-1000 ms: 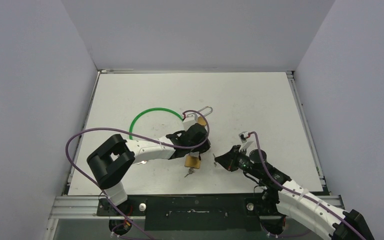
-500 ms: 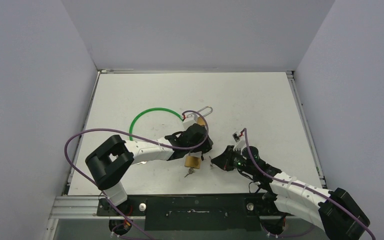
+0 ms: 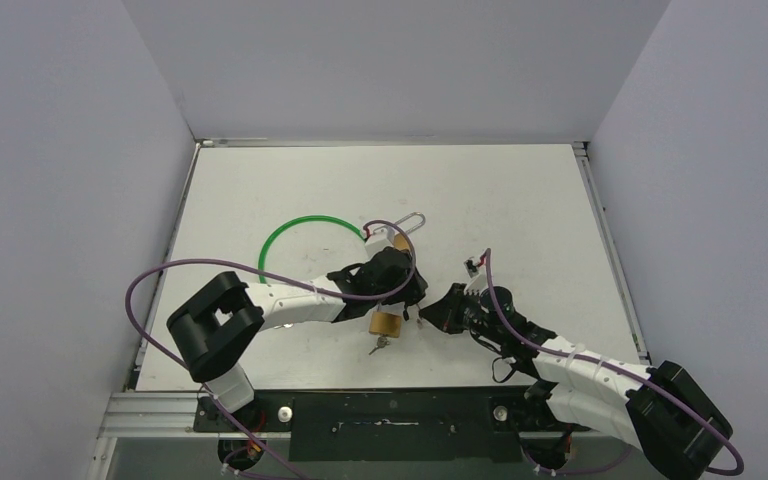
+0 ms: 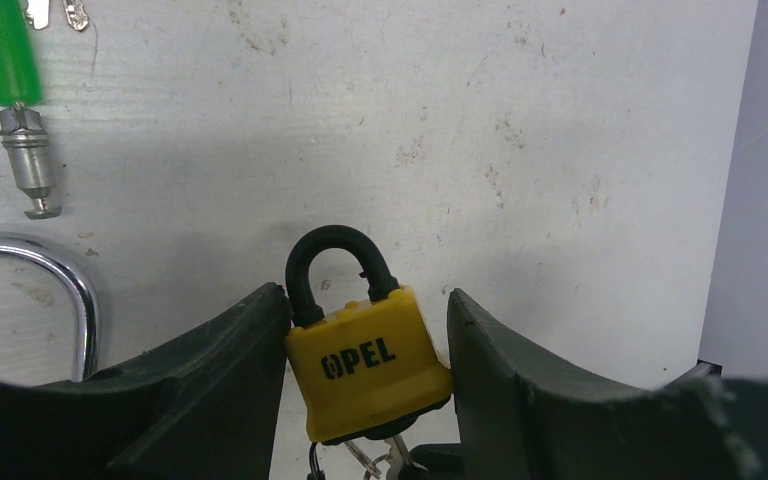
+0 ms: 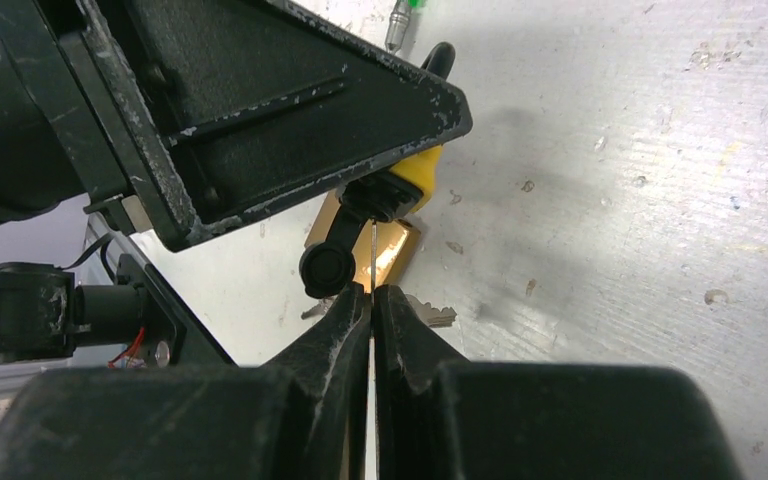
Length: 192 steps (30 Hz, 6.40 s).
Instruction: Unlock with the key
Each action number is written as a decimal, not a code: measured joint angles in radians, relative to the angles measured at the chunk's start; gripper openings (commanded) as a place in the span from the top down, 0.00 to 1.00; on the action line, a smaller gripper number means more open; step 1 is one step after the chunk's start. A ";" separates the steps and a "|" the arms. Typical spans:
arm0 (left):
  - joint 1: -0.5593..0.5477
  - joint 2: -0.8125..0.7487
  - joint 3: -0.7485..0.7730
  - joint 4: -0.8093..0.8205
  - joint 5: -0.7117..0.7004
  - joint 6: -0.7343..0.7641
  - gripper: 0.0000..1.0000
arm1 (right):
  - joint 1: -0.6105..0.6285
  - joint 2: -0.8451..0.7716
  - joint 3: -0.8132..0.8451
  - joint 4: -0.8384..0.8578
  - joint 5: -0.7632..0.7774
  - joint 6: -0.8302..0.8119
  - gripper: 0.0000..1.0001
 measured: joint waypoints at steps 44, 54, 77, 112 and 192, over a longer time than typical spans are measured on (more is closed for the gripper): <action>-0.002 -0.027 -0.100 0.202 0.032 -0.046 1.00 | -0.083 0.246 0.146 -0.075 0.020 0.071 1.00; 0.002 -0.027 -0.088 0.192 0.059 -0.042 1.00 | -0.095 0.149 0.077 -0.033 -0.005 -0.008 1.00; -0.034 0.309 0.455 -0.415 -0.072 0.230 0.83 | -0.160 -0.264 0.034 -0.534 0.143 -0.016 1.00; -0.013 0.422 0.563 -0.487 -0.133 0.317 0.43 | -0.173 -0.264 0.034 -0.566 0.152 -0.016 1.00; -0.021 0.072 0.228 -0.369 0.029 -0.158 1.00 | -0.072 0.038 -0.059 0.141 -0.038 0.095 1.00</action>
